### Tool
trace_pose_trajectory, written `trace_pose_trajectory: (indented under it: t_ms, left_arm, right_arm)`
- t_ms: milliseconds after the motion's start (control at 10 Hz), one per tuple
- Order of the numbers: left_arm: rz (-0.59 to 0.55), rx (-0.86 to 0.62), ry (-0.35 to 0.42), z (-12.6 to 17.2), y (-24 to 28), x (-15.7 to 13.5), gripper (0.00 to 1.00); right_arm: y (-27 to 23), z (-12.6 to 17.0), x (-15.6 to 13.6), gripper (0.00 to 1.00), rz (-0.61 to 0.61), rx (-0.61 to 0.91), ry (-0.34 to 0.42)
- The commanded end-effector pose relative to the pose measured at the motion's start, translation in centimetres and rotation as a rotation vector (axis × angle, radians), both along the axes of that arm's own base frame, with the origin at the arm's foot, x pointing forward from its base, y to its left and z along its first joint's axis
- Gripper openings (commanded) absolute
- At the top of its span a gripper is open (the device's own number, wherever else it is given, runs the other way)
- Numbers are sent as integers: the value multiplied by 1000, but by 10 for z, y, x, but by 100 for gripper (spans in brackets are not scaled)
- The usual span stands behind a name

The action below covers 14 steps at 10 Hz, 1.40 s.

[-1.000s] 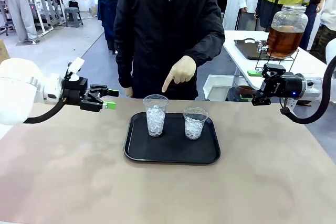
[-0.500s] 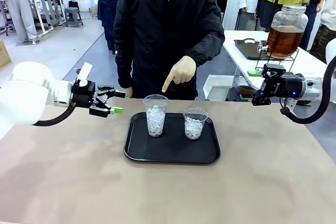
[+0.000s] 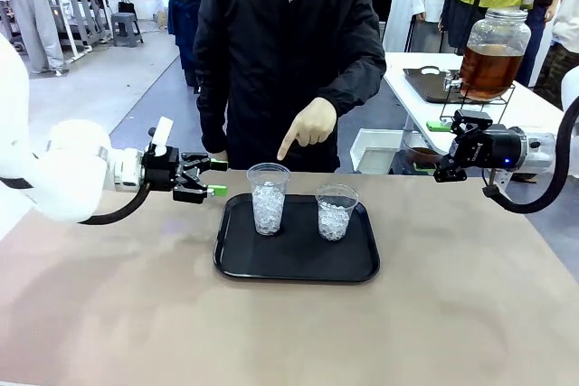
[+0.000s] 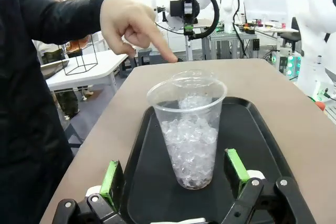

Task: Pour the drink into the iced cup.
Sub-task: Pick up the iced cup indicated by the human and present it to them.

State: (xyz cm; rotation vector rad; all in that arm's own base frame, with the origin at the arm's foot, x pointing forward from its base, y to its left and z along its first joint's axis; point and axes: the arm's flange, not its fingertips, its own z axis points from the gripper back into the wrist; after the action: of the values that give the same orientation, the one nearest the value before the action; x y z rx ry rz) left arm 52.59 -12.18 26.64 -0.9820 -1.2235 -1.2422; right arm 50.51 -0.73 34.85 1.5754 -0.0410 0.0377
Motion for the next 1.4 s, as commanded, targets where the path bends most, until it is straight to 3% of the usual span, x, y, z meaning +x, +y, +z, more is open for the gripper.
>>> trace_pose_trajectory:
  t_ms: [0,700,1300]
  left_arm:
    - [11,-7,12,-7,-11,12,100]
    - [-45,-22,91,-34,-42,26,100]
    - [-118,-35,106,-41,-61,22,100]
  right_arm:
    - [1,2,0,100,-4,-3,-3]
    - [1,2,0,100,-4,-3,-3]
    - [1,2,0,100,-4,-3,-3]
